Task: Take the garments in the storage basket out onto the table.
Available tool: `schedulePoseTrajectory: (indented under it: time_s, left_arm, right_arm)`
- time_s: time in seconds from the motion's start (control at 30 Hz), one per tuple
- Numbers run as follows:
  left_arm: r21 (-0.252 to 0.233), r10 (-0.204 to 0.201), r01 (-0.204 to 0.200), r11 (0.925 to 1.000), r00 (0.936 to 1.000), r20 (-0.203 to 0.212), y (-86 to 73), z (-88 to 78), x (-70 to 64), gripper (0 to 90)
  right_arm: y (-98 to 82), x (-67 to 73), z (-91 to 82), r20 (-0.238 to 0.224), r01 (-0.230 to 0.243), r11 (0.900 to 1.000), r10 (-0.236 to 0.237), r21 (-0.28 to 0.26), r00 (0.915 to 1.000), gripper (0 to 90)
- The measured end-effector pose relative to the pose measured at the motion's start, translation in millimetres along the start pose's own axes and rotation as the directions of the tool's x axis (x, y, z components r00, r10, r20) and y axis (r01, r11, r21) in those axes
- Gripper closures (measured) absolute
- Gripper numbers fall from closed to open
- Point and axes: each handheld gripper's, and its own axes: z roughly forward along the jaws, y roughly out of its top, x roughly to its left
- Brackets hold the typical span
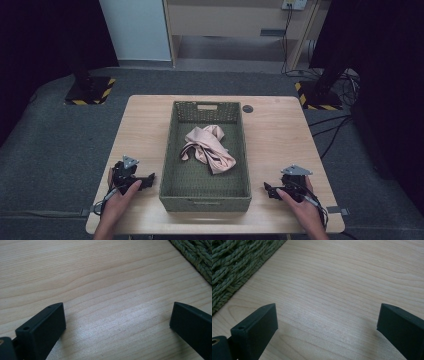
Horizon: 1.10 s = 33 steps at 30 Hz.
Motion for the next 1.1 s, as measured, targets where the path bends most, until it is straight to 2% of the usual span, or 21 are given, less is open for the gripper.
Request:
schedulePoseTrajectory:
  time_s: [0.6,0.73,1.1]
  left_arm:
    - [0.000,0.000,0.000,1.0000,1.0000,0.000,0.0,0.0,0.0,0.0]
    - [0.000,0.000,0.000,1.0000,1.0000,0.000,0.0,0.0,0.0,0.0]
    - [0.000,0.000,0.000,1.0000,1.0000,0.000,0.0,0.0,0.0,0.0]
  right_arm:
    - [7.7,6.7,-18.9,-0.030,0.026,1.000,-0.026,0.002,0.9992,5.0]
    - [11.5,9.0,-22.0,-0.023,0.051,0.999,-0.051,0.009,0.9984,4.7]
    - [27.8,14.6,-37.2,-0.034,0.056,0.998,-0.057,-0.025,0.9978,4.4]
